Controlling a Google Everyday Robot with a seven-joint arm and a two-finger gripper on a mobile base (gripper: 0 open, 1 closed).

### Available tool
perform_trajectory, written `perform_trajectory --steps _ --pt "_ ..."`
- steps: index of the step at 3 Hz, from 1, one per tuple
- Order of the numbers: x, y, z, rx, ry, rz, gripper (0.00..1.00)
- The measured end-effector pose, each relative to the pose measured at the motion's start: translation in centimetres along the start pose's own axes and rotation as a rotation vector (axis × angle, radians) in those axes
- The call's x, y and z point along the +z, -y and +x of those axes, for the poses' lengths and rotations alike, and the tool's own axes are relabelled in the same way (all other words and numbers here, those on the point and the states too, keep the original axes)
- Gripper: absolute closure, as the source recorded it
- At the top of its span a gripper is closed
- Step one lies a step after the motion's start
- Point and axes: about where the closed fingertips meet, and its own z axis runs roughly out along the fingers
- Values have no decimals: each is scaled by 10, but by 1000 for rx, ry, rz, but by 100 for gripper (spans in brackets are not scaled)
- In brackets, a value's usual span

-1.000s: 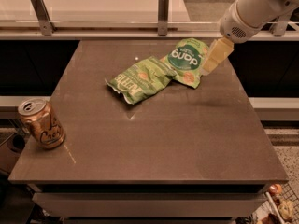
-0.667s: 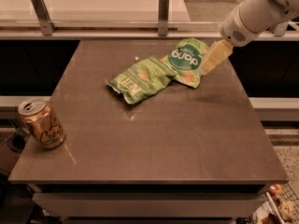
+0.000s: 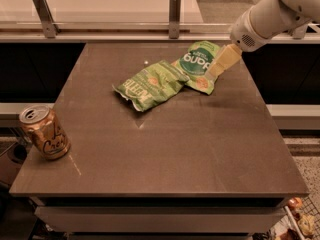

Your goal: Move green rice chip bag near orange can

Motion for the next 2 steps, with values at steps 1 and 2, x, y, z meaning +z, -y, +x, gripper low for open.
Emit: perform_trajectory --steps 1,2 --pt "16 4 -11 63 13 -4 0" --pt "36 6 -22 110 -22 9 0"
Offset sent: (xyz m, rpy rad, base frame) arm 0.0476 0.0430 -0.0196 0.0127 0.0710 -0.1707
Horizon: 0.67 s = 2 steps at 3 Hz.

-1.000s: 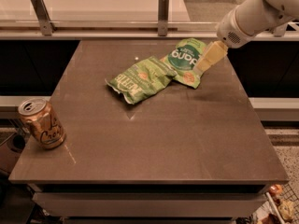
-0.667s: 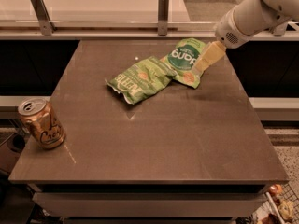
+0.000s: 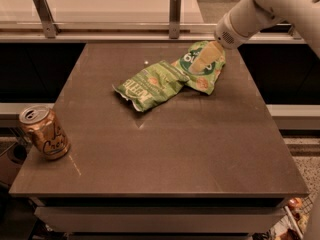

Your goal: Move green rice chip bag near orange can

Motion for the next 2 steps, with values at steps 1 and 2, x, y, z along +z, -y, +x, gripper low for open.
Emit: perform_trajectory --steps 1,2 --pt "16 -2 -1 31 -57 32 0" --pt "30 -4 17 62 -162 75 0"
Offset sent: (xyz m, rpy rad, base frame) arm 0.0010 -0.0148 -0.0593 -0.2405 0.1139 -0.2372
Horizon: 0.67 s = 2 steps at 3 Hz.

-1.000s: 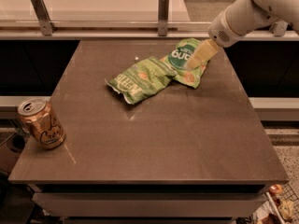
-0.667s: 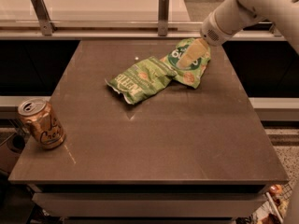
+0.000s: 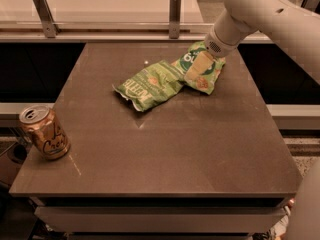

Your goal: Move green rice chip bag near orange can

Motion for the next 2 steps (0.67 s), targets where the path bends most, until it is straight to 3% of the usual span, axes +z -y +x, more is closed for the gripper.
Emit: perform_trajectory --steps 1,2 --pt "12 -3 13 16 -70 26 0" --pt "25 -10 7 -3 -85 15 0"
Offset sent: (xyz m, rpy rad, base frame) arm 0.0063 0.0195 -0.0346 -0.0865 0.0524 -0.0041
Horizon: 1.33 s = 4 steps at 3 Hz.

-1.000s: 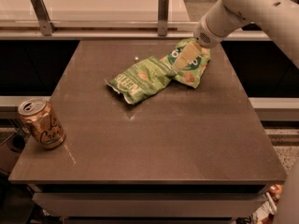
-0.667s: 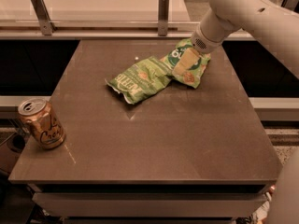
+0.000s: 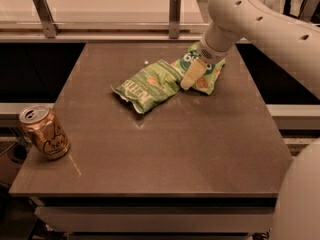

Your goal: Move green rice chip bag near orange can

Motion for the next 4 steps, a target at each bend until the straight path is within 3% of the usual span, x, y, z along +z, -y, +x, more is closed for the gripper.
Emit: perform_trajectory --steps 1,2,4 --pt "6 -3 -10 -20 7 -4 0" --pt "12 -6 -19 -40 14 -10 18" --pt "14 -7 -18 -40 10 -13 63"
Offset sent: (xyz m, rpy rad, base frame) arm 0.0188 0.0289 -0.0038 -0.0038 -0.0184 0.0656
